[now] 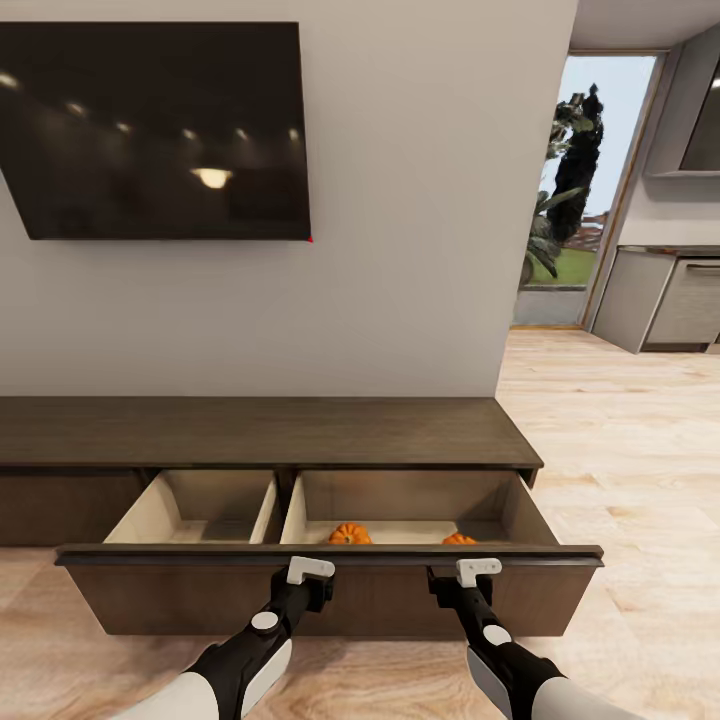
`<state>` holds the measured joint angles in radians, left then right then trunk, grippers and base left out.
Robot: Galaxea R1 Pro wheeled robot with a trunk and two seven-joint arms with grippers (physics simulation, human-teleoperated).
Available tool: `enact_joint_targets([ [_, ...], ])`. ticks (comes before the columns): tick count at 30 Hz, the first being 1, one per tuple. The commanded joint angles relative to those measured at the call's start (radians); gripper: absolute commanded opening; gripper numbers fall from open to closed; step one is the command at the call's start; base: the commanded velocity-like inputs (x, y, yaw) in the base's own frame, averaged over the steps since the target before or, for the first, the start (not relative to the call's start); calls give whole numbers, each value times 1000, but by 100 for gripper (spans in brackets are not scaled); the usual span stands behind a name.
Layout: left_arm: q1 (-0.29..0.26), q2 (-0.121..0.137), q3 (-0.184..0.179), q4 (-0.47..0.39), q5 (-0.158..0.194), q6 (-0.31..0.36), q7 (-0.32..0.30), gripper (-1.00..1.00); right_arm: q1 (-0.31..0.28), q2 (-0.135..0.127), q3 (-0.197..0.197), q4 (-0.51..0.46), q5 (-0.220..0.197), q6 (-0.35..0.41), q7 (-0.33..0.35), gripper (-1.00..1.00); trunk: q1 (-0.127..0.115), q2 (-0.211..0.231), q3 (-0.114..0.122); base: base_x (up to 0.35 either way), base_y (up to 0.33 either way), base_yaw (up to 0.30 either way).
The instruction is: Place each of the two pumpkins and all three candles from the living room inside a cabinet in the living room (use any cabinet), then make sure every cabinet is closed, and position the cauldron so it is next to a table in the living room.
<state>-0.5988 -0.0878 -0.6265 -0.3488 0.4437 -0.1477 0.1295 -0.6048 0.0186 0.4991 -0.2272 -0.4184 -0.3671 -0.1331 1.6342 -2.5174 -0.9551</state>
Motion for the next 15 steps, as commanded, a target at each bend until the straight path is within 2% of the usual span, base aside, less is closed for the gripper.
enact_joint_targets([
  [1, -1, 0, -9, 1, 6, -4, 7, 100, -1, 0, 10, 0, -3, -3, -7, 100, 0, 0, -1, 109, 0, 0],
  [15, -1, 0, -9, 1, 5, -4, 6, 100, -1, 0, 10, 0, -3, -3, -7, 100, 0, 0, -1, 203, 0, 0],
])
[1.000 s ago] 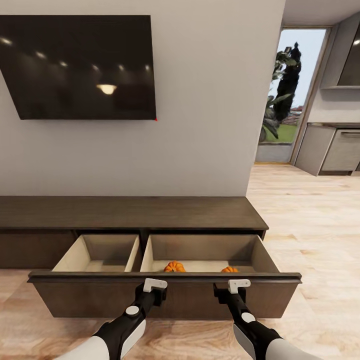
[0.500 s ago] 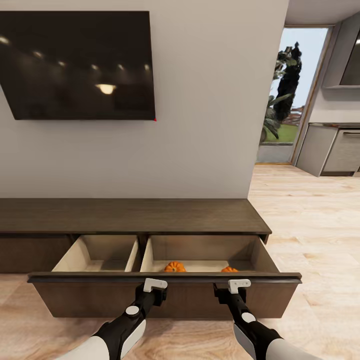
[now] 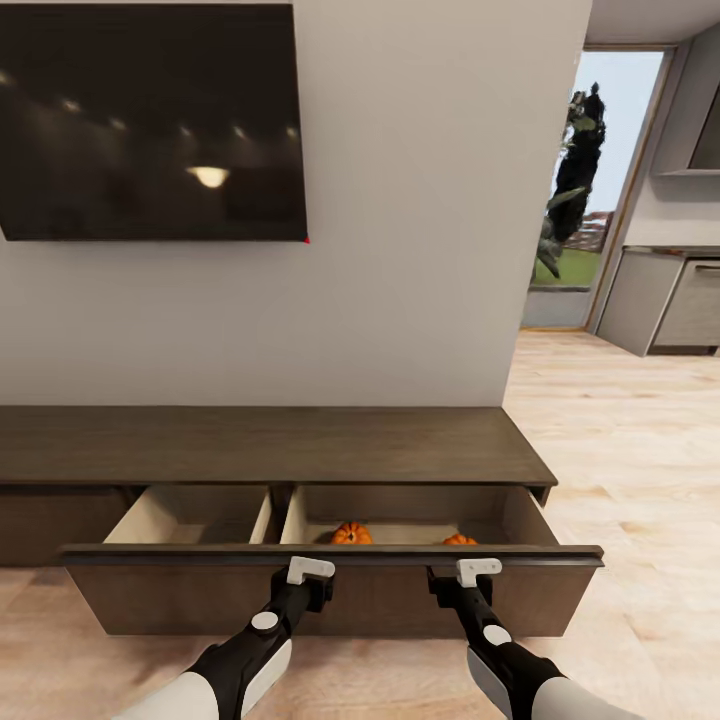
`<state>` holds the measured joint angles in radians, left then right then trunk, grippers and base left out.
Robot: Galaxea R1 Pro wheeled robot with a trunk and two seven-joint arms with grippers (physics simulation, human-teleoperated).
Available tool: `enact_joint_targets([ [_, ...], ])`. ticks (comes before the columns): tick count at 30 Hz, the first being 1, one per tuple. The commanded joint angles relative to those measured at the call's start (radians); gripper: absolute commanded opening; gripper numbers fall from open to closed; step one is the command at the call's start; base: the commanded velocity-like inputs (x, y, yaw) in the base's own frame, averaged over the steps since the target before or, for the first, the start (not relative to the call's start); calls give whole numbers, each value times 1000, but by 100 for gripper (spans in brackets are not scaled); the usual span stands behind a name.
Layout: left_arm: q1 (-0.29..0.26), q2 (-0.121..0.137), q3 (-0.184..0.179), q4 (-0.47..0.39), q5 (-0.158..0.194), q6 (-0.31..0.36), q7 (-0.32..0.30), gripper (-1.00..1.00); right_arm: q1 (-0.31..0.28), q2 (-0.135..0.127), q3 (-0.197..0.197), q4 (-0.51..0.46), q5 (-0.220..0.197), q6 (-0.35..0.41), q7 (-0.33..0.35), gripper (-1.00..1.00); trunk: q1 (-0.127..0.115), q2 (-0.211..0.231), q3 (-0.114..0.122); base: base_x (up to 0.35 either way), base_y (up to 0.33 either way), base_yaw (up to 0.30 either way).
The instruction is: Place each of the two pumpkins and all three candles from the living room inside a cabinet in the living room (use any cabinet), then make sure every cabinet is closed, and position the cauldron so it is next to a table in the living room.
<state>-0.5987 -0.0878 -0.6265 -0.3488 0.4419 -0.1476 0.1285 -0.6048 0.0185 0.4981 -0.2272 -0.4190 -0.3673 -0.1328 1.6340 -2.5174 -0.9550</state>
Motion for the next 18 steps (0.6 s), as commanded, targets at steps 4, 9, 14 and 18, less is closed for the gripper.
enact_joint_targets([
  [4, -1, 0, -9, 1, 6, -4, 7, 100, -1, 0, 11, 0, -3, -2, -7, 100, 0, 0, -1, 222, 0, 0],
  [9, -1, 0, -9, 1, 6, -4, 7, 100, -1, 0, 11, 0, -3, -2, -7, 100, 0, 0, -1, 205, 0, 0],
  [14, -1, 0, -9, 0, 7, -4, 6, 100, -1, 0, 11, 0, -3, -2, -7, 100, 0, 0, -1, 179, 0, 0],
  [18, -1, 0, -9, -1, 7, -4, 5, 100, -1, 0, 11, 0, -3, -2, -7, 100, 0, 0, -1, 153, 0, 0],
])
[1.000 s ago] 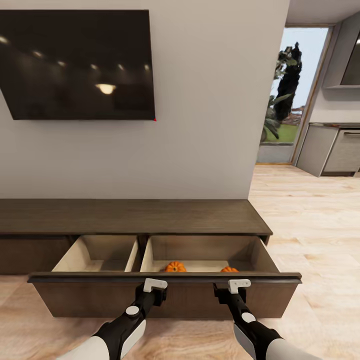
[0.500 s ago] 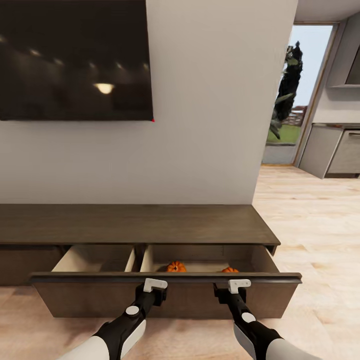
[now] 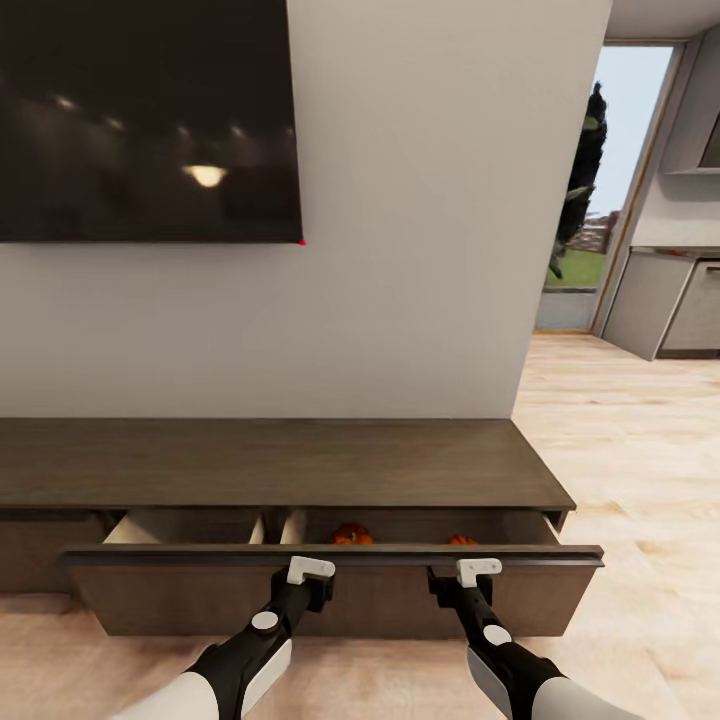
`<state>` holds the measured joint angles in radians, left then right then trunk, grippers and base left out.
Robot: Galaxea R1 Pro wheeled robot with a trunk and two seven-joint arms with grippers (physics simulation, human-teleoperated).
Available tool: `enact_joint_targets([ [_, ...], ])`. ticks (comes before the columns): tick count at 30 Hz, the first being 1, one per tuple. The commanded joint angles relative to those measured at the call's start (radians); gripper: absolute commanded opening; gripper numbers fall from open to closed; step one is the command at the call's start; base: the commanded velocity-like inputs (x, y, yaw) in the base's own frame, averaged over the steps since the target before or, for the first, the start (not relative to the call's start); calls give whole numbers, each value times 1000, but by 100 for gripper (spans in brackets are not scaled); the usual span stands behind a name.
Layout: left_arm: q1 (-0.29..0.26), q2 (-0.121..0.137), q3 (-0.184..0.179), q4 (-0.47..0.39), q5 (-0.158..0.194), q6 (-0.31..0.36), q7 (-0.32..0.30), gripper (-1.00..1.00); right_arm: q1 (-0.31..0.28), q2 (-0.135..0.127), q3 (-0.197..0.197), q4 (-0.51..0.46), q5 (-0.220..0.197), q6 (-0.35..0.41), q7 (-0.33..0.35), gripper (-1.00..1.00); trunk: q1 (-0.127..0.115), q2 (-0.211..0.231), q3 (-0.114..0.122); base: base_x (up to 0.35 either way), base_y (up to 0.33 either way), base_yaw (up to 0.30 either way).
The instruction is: Place each of the two pumpkins and all three candles from the living room inside a cabinet in the living room (use any cabinet), then make sure every cabinet is closed, and position the cauldron so it is next to a table in the living room.
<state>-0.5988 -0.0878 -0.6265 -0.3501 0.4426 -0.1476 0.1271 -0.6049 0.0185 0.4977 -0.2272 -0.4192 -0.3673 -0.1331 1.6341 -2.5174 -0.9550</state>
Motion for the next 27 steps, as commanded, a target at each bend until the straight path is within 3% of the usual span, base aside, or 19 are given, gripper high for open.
enact_joint_targets([
  [1, -1, 0, -9, 0, 7, -4, 7, 100, -1, 0, 12, 0, -3, -2, -7, 100, 0, 0, -1, 140, 0, 0],
  [27, -1, 0, -10, -4, 7, -4, 6, 100, -1, 0, 12, -1, -3, -2, -6, 100, 0, 0, -1, 125, 0, 0],
])
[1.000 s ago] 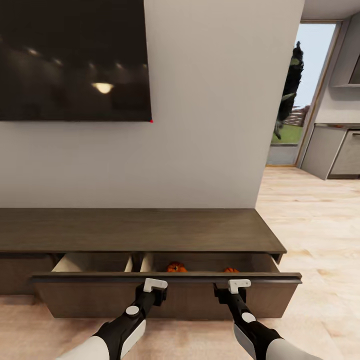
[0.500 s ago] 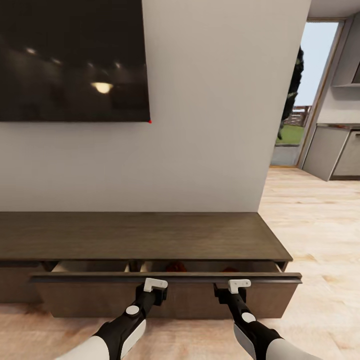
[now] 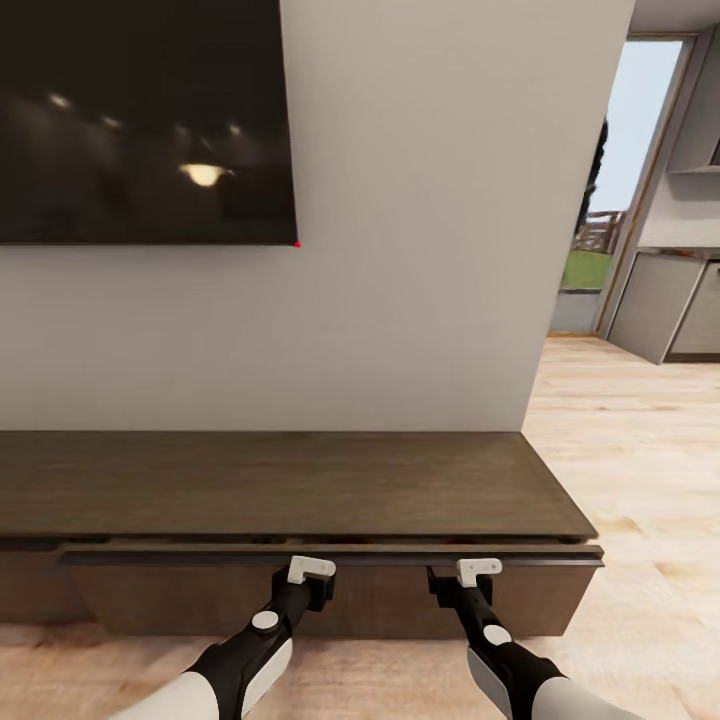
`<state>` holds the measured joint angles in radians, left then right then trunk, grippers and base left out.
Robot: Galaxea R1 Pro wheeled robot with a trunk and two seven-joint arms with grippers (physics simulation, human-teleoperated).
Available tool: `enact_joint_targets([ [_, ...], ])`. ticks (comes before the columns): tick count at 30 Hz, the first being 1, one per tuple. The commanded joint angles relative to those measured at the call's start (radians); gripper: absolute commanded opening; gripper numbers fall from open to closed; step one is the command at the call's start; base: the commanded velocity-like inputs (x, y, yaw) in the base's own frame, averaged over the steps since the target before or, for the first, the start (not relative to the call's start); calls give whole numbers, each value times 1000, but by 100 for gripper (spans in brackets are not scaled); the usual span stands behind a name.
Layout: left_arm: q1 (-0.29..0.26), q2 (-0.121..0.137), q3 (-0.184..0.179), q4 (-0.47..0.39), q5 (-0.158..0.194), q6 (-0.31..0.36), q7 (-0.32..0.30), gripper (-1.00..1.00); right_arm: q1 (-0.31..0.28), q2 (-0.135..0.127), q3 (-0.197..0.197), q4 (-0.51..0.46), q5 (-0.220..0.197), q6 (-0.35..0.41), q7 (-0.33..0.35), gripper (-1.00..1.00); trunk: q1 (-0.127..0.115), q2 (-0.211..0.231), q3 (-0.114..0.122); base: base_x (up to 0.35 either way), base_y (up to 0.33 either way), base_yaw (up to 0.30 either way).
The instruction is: Place each of the two pumpkins and all three candles from the living room inside a cabinet in the living room (use any cabinet), then make sure every cabinet is closed, and position the cauldron so it is next to a table in the living room.
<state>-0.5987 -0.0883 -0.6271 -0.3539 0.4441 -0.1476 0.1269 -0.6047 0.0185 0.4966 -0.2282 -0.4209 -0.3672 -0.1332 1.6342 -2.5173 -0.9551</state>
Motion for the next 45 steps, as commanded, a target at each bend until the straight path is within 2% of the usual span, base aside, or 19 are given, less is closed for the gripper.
enact_joint_targets([
  [1, -1, 0, -9, 0, 5, -4, 7, 100, -1, 0, 13, 0, -1, -3, -6, 100, 0, 0, -1, 122, 0, 0],
  [14, -1, 1, -10, -6, 9, -5, 5, 100, -1, 1, 13, 0, -1, -3, -6, 100, 0, 0, -1, 47, 0, 0],
  [30, -1, 1, -11, -7, 8, -4, 5, 100, -1, 1, 13, 0, -1, -3, -6, 100, 0, 0, -1, -285, 0, 0],
  [45, -1, 2, -11, -8, 10, -4, 5, 100, -1, 1, 13, 0, -1, -3, -6, 100, 0, 0, -1, -118, 0, 0],
])
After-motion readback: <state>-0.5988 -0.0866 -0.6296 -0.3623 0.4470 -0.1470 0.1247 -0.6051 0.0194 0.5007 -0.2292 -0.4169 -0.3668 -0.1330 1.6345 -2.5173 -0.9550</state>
